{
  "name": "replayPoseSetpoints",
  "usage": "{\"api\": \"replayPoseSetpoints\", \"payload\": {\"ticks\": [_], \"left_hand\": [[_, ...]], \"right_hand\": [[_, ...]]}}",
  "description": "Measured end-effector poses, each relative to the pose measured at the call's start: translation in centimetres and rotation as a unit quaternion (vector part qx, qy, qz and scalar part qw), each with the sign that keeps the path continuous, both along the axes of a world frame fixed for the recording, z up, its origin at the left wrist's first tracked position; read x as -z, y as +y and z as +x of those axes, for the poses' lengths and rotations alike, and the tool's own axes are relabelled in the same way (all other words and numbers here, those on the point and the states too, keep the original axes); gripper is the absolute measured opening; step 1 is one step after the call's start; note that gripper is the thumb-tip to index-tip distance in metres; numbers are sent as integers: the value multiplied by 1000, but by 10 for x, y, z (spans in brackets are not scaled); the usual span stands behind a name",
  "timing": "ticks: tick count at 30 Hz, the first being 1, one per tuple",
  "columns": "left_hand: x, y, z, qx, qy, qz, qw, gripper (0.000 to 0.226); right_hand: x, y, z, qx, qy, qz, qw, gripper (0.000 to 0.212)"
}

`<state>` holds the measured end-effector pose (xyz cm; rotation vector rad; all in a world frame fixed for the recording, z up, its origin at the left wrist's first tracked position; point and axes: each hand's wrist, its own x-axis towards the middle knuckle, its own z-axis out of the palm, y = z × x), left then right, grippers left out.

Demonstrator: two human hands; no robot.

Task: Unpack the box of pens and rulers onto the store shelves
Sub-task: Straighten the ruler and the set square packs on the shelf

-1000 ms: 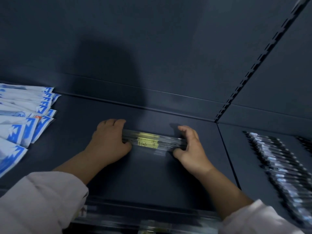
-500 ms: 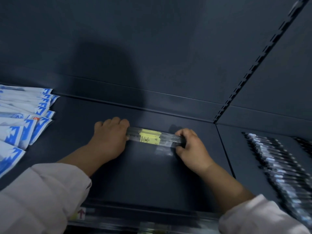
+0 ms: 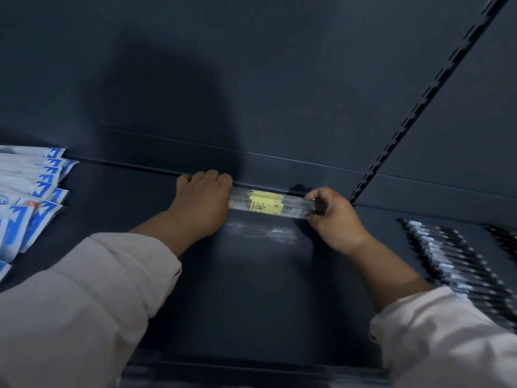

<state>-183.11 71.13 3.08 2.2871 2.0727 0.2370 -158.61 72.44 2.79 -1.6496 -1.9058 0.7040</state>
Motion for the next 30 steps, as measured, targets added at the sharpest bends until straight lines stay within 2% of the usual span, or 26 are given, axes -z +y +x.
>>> {"api": "replayPoseSetpoints", "payload": {"ticks": [2,4,6,9,13,17,23,30], "left_hand": [[2,7,3,-4,28,-45,999,31],[7,9,8,-5,55,-84,995,43],[12,11,13,20,82,-73,994,65],[21,11,19,66,94,-32,993,83],[35,16,18,63,59,-49,995,87],[43,12,17,66,52,-46,995,101],[49,1,16,62,44,-57,995,93],[47,-15,16,71,28,-83,994,90]], "right_hand": [[2,3,0,-9,-75,-7,997,34],[6,1,-5,-29,-253,-13,967,50],[8,-2,-11,-31,-327,-17,944,66],[10,2,-15,-36,-341,-18,939,76],[19,8,-13,-73,-324,-56,942,74],[31,4,-11,-70,-311,-35,947,77],[36,-6,-10,-67,-328,-23,942,68],[35,-24,-11,-66,-338,-52,937,66]]}}
